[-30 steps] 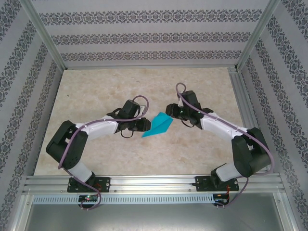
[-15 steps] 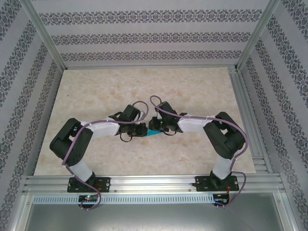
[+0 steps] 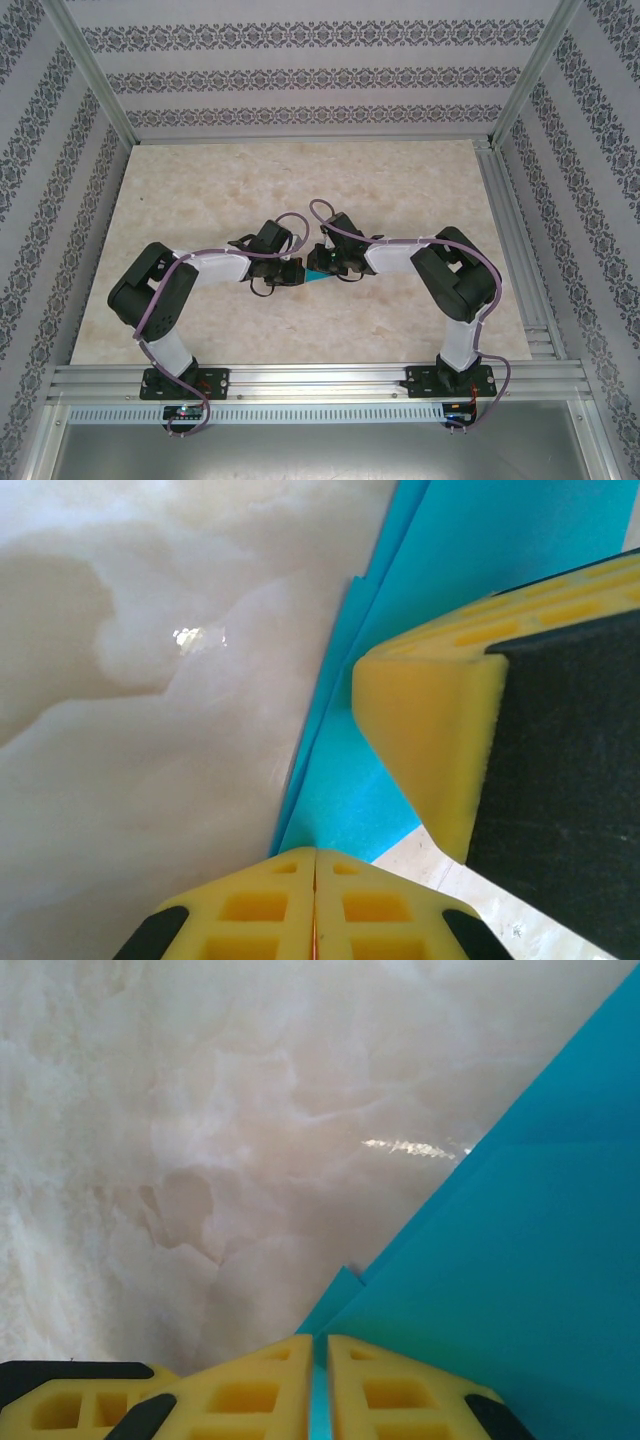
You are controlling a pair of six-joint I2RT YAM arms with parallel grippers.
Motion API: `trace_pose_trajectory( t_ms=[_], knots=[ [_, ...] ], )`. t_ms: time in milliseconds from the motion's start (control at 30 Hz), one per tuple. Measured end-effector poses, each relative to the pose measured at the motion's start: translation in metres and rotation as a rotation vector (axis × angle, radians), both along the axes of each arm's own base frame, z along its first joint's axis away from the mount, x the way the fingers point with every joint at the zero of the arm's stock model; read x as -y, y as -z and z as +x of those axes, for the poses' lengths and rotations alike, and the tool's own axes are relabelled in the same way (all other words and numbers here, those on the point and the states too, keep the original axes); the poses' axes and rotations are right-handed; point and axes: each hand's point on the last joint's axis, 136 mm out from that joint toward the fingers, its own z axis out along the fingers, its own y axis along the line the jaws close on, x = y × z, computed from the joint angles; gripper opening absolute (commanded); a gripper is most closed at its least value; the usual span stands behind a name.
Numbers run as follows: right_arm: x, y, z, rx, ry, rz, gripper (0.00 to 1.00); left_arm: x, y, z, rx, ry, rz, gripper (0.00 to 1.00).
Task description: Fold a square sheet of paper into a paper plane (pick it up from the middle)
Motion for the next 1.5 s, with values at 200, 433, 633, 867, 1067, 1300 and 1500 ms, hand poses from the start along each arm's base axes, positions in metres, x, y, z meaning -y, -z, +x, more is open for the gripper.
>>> trace_pose_trajectory(
  t_ms=[200, 433, 633, 867, 1067, 1300, 1500],
  knots=[
    [0.001, 0.000, 0.001, 0.000, 0.004, 0.000, 0.14, -0.003, 0.000, -0.002, 0.009, -0.005, 0.006, 0.09],
    [0.002, 0.000, 0.002, -0.002, 0.005, 0.001, 0.14, -0.013, 0.001, -0.009, 0.014, -0.015, 0.024, 0.09],
    [0.001, -0.001, 0.002, -0.007, 0.003, -0.002, 0.15, -0.024, 0.000, -0.018, 0.004, -0.027, 0.056, 0.10],
    [-0.003, -0.024, 0.005, 0.022, -0.004, 0.023, 0.26, -0.025, -0.022, -0.017, 0.047, -0.037, 0.034, 0.21],
    [0.004, -0.085, 0.021, 0.161, 0.032, 0.084, 0.35, -0.022, -0.030, -0.007, 0.065, -0.070, 0.008, 0.35],
    [0.037, -0.077, 0.025, 0.170, 0.128, 0.032, 0.46, -0.013, -0.027, 0.009, 0.065, -0.080, -0.017, 0.38],
    [0.062, -0.047, 0.010, 0.085, 0.214, 0.014, 0.49, -0.004, -0.023, 0.018, 0.057, -0.072, -0.027, 0.40]
  ],
)
